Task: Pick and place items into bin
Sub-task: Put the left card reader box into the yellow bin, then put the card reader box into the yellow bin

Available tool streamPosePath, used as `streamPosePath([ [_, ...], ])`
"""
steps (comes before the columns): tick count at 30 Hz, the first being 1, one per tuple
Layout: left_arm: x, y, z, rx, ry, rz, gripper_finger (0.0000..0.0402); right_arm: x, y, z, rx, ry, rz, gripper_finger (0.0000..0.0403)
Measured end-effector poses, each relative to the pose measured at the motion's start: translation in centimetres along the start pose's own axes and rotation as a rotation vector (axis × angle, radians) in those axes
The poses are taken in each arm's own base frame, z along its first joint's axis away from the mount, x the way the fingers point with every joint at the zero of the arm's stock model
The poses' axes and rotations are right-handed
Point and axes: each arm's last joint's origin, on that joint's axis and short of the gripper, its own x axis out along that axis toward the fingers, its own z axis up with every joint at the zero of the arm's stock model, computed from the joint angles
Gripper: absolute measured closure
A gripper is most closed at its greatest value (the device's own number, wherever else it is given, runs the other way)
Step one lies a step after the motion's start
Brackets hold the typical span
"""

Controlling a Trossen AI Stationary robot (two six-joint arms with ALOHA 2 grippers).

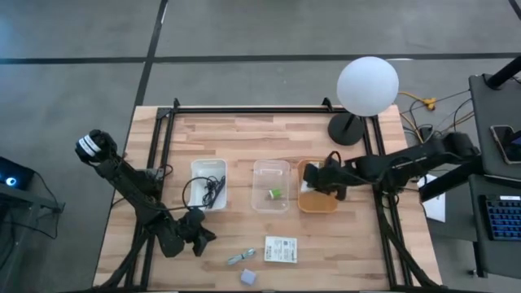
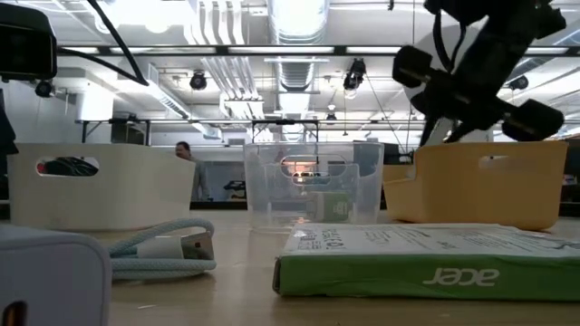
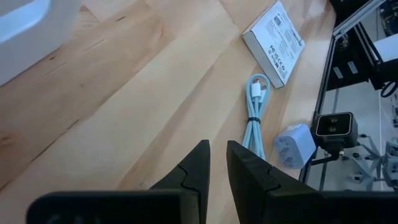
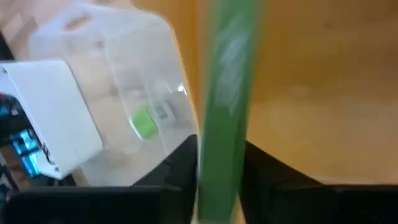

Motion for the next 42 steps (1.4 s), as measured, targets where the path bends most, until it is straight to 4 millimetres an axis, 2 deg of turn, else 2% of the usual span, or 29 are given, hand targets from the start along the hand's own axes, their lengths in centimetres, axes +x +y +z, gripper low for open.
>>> streamPosePath([
  [5, 0.0, 0.0, 0.0, -0.002, 0.0, -0.001, 0.0362, -0.3, -0.9, 0.1, 0.028, -0.005, -0.092, 0.0254],
  [9, 0.0, 0.0, 0.0, -0.003, 0.0, -0.002, 0.0362, -1.3, -0.4, 0.0, 0.012, -0.009, -0.172, 0.0214],
  [12, 0.0, 0.0, 0.0, -0.004, 0.0, -0.001, 0.0362, -3.0, 0.6, -0.5, -0.061, 0.023, -0.242, 0.0199],
  [18, 0.0, 0.0, 0.0, -0.004, -0.003, -0.001, 0.0362, -8.7, 2.7, -1.6, -0.188, -0.001, -0.431, 0.0196],
  [20, 0.0, 0.0, 0.1, -0.005, -0.007, 0.0, 0.0362, -9.4, 3.7, -2.5, -0.284, 0.027, -0.417, 0.0199],
  [22, 0.0, 0.0, 0.1, -0.005, -0.007, 0.0, 0.0362, -8.7, 5.1, -4.7, -0.461, 0.106, -0.35, 0.0208],
  [25, 0.0, 0.0, 0.1, 0.002, -0.007, 0.0, 0.0362, -5.8, 6.1, -9.8, -0.821, 0.25, -0.332, 0.0225],
  [28, 0.0, 0.0, 0.1, 0.041, -0.007, -0.001, 0.0362, -2.0, 5.9, -15.8, -1.17, 0.34, -0.348, 0.023],
  [31, 0.1, -0.5, 0.2, 0.138, -0.016, -0.048, 0.0362, 1.3, 4.4, -20.4, -1.394, 0.371, -0.459, 0.0226],
  [33, 0.4, -1.2, 0.8, 0.199, -0.006, -0.111, 0.0362, 2.4, 3.5, -22.4, -1.434, 0.35, -0.545, 0.0223],
  [36, 1.8, -2.3, 3.1, 0.238, 0.049, -0.237, 0.0363, 2.8, 2.8, -24.3, -1.402, 0.364, -0.582, 0.0232],
  [39, 3.9, -2.7, 5.6, 0.274, 0.041, -0.25, 0.0363, 2.8, 1.9, -25.5, -1.347, 0.381, -0.567, 0.0266],
  [42, 6.0, -3.8, 7.6, 0.262, 0.028, -0.242, 0.0364, 2.4, 0.2, -25.3, -1.256, 0.361, -0.611, 0.0321],
])
